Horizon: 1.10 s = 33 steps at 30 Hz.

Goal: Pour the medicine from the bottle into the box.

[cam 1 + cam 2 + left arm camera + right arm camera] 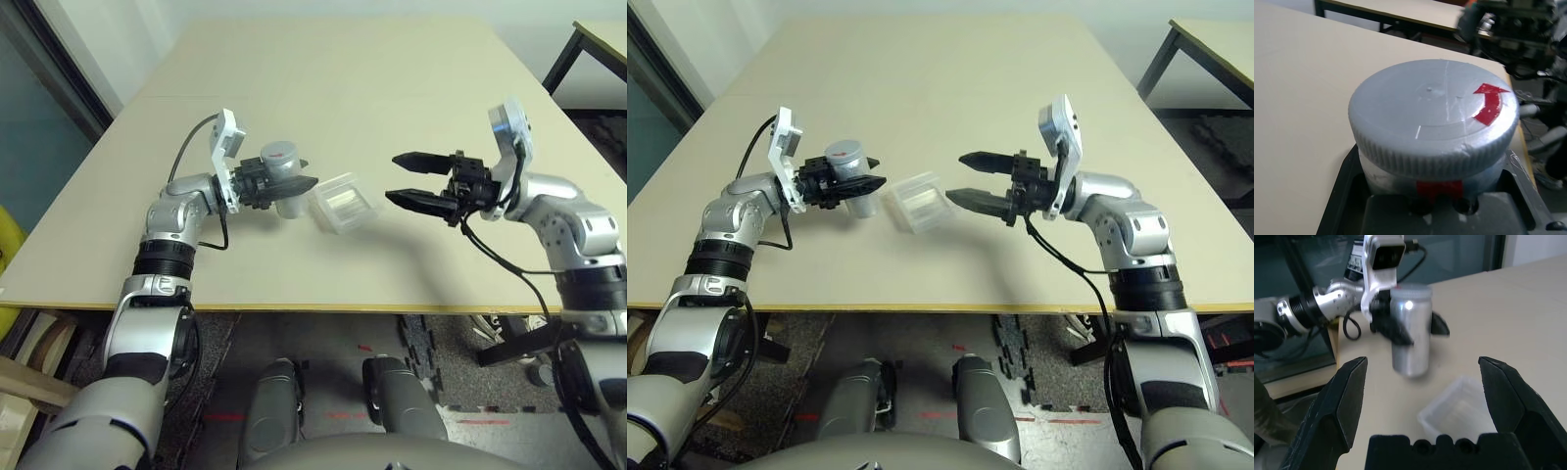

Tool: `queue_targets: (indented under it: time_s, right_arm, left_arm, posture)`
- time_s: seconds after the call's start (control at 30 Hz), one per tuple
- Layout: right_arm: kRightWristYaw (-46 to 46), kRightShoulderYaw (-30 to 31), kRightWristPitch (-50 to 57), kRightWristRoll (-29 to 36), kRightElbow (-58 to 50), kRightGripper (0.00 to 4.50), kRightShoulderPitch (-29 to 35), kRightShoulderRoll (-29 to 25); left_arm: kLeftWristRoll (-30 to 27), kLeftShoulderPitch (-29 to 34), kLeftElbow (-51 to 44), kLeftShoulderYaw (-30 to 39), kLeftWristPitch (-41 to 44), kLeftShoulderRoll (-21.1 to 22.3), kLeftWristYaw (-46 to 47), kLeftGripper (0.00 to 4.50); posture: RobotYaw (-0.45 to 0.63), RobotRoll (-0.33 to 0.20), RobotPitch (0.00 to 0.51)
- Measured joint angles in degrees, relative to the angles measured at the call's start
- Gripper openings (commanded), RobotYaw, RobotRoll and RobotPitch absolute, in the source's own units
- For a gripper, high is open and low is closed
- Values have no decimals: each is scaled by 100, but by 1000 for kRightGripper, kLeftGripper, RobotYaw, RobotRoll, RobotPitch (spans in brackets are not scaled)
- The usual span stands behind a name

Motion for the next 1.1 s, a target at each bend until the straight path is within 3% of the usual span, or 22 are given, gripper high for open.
queue_targets:
  time_s: [0.37,1.1]
  right_arm:
    - [-20,445,4,-425,900,4500,-956,711]
    - [-36,529,-201,-908,1408,4500,-1310,1306]
  left_arm:
    - [12,-142,1,-258,-12,-222,-75,2669]
    - [122,-296,79,-474,-254,-371,-11,2669]
  posture:
    - [-216,0,49]
    - [-218,0,49]
